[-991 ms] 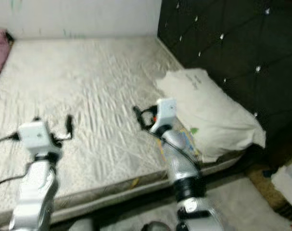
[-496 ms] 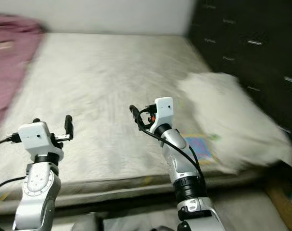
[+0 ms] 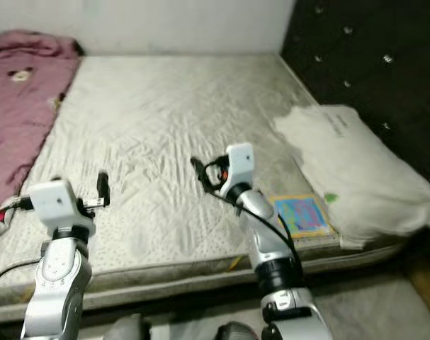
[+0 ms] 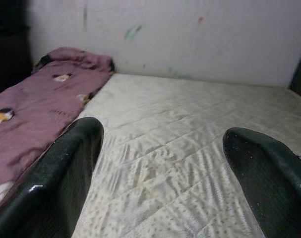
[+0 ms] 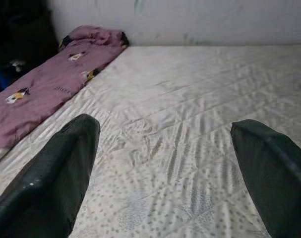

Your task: Clean up the room

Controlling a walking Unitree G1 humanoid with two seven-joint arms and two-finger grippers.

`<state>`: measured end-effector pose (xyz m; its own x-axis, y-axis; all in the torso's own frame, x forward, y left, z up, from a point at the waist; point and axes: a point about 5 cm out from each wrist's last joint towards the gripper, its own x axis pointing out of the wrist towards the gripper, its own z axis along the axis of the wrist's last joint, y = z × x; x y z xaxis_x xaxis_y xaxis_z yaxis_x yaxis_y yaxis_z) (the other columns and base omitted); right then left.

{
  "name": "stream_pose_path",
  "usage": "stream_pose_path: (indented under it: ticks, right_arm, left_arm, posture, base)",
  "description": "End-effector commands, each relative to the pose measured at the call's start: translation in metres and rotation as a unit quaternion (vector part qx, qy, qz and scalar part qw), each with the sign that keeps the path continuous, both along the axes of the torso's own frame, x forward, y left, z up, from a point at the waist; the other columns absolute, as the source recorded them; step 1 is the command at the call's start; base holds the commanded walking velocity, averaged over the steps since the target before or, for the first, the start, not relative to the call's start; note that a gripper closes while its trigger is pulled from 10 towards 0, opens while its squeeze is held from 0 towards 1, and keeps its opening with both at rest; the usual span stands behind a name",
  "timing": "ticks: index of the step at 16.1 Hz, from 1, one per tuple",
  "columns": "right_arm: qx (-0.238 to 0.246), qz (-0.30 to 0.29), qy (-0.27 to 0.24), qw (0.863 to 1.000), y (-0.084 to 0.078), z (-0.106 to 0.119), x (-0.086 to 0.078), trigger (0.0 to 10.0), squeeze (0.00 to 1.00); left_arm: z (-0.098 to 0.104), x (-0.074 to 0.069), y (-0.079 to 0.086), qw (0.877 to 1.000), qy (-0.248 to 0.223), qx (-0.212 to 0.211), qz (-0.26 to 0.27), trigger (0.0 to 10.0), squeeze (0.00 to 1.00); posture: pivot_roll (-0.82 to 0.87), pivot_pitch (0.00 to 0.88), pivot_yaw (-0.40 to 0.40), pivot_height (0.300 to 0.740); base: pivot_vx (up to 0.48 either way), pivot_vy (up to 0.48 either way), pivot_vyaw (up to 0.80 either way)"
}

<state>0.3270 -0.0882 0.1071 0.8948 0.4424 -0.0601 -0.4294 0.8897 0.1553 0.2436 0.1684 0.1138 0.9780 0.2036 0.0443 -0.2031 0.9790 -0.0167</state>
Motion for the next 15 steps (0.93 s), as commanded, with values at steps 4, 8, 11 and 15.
stream_pose_path:
  ticks: [4,8,11,15]
  right_arm:
    - [0.004,0.021,-0.017,1.000,0.0120,0.0083,0.0012,10.0,0.00]
    - [0.001,0.023,-0.019,1.000,0.0127,0.0079,0.0012,10.0,0.00]
    - [-0.002,0.025,-0.018,1.000,0.0130,0.0071,0.0014,10.0,0.00]
    - [0.000,0.024,-0.024,0.999,0.0126,0.0091,0.0018,10.0,0.00]
  left_arm:
    - [-0.0010,-0.0005,0.0076,1.000,0.008,0.004,0.013,10.0,0.00]
    - [-0.0005,0.0007,0.0075,1.000,0.006,0.005,0.012,10.0,0.00]
    - [-0.0004,0.0014,0.0069,1.000,0.006,0.004,0.011,10.0,0.00]
    - [0.0014,0.0014,0.0073,1.000,0.001,0.006,0.016,10.0,0.00]
  posture:
    - [0.01,0.000,-0.058,0.740]
    - [0.01,0.000,-0.058,0.740]
    - [0.01,0.000,-0.058,0.740]
    - [0.01,0.000,-0.059,0.740]
  base:
    - [0.000,0.480,0.00]
    - [0.000,0.480,0.00]
    - [0.000,0.480,0.00]
    - [0.000,0.475,0.00]
